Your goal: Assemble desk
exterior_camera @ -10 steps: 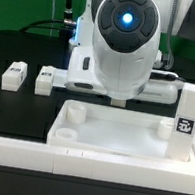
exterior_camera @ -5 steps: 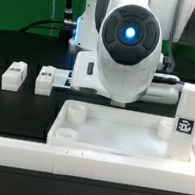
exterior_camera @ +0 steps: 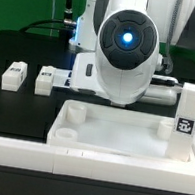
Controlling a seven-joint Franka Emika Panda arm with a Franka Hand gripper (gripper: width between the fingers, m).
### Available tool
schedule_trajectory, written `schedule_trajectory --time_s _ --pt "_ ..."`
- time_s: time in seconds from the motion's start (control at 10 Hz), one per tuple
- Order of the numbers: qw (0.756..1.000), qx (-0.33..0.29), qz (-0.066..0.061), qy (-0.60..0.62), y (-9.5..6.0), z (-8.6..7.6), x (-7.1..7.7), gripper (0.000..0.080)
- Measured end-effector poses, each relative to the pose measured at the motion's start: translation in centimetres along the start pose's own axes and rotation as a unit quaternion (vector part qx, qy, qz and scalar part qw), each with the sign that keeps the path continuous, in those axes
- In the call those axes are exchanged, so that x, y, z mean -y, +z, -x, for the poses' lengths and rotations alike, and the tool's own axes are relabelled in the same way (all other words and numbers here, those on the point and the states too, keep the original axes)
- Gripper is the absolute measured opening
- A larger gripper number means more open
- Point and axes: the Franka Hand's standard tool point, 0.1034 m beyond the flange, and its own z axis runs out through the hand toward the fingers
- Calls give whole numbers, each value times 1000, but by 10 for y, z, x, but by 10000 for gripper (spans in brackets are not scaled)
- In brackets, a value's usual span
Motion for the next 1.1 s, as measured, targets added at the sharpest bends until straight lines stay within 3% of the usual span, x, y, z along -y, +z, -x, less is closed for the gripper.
schedule_trajectory --time_s 0.1,0.7,0.8,1.1 --pt "1000 0 0 0 0 0 0 288" --pt "1000 1 2 -3 -4 2 -3 288" --pt "1000 -8 10 -11 -26 14 -9 288" --pt "1000 -21 -2 -21 -80 59 -10 290"
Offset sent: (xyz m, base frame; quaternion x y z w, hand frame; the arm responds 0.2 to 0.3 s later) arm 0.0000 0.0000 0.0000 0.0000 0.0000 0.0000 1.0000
